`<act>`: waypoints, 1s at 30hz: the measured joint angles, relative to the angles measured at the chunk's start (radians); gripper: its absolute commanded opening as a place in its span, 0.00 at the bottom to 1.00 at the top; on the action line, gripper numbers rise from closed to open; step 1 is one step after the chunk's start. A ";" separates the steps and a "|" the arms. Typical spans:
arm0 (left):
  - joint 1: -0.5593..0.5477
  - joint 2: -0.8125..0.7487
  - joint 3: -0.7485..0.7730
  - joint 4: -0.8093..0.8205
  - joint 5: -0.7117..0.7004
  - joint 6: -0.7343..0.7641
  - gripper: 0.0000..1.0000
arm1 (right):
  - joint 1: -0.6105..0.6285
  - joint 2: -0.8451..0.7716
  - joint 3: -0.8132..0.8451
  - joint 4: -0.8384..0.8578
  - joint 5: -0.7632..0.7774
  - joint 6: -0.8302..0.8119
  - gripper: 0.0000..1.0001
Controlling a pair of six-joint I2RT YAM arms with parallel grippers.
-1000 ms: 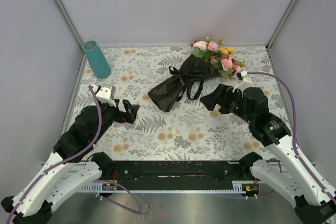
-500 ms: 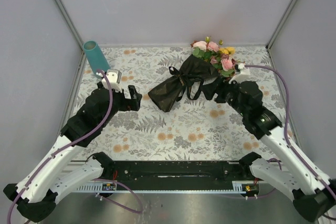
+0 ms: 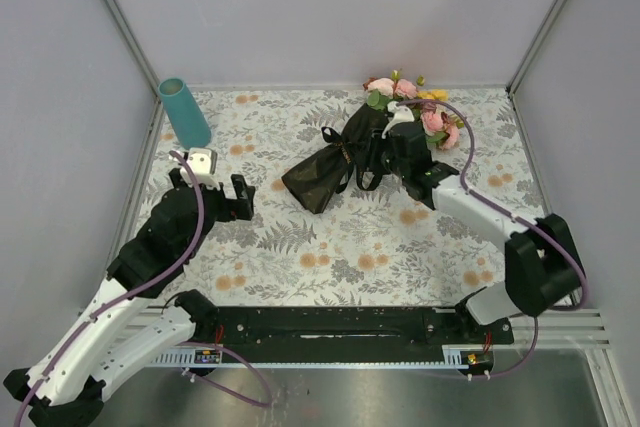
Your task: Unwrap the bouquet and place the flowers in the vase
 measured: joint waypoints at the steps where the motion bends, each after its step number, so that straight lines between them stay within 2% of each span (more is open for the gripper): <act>1: 0.000 -0.001 0.000 0.001 -0.007 0.000 0.99 | 0.000 0.042 0.023 0.017 0.001 -0.003 0.46; 10: 0.001 0.029 0.000 -0.001 -0.013 0.000 0.99 | 0.000 0.312 0.199 0.042 -0.080 -0.043 0.45; 24: 0.002 0.017 0.000 -0.001 -0.014 0.000 0.99 | 0.000 0.458 0.340 -0.089 -0.066 -0.130 0.45; 30: 0.002 0.030 0.000 -0.001 -0.021 0.000 0.98 | 0.000 0.484 0.358 -0.124 -0.068 -0.147 0.31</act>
